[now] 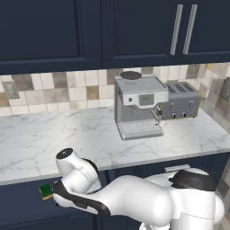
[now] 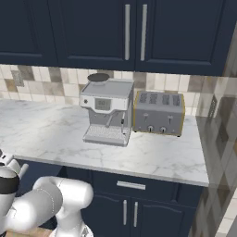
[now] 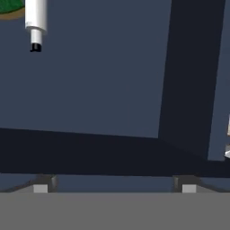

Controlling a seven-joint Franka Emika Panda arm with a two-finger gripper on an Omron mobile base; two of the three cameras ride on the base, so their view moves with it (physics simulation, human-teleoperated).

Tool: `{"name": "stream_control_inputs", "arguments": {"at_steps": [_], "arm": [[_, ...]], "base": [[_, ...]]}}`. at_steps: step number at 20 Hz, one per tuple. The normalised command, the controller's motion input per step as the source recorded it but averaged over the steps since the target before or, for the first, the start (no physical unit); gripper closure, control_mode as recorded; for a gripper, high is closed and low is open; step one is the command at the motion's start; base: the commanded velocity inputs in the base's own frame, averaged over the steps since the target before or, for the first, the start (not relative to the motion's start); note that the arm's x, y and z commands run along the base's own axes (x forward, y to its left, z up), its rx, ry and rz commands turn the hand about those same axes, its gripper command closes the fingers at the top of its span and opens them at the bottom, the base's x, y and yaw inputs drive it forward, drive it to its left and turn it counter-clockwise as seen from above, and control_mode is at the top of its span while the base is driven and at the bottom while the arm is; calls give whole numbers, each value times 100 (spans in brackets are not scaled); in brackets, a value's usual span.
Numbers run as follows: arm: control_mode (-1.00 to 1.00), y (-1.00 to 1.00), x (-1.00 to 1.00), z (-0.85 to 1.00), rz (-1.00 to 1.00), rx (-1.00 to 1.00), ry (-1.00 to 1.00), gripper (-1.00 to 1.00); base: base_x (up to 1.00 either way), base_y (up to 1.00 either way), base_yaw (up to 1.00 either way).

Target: Restock the sink supplies by placing the sponge and soap dispenser on the counter and next to the sink. Make sure the soap dispenser is upright.

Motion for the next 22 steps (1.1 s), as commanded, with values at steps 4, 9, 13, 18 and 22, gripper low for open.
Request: {"name": "stream_control_inputs", "arguments": {"at_steps": [4,9,13,18,22], "arm": [[-100,11,-1,-59,0,0,1,-100],[-100,9,-25,-33,0,5,7,-100],[-100,2,-60,-47,0,8,13,-100],[-100,0,-94,-33,0,14,2,-100],[-100,-13,-100,0,0,15,-1,-100]], "base": [[0,0,0],[0,0,0],[0,0,0],[0,0,0],[0,0,0]]}}
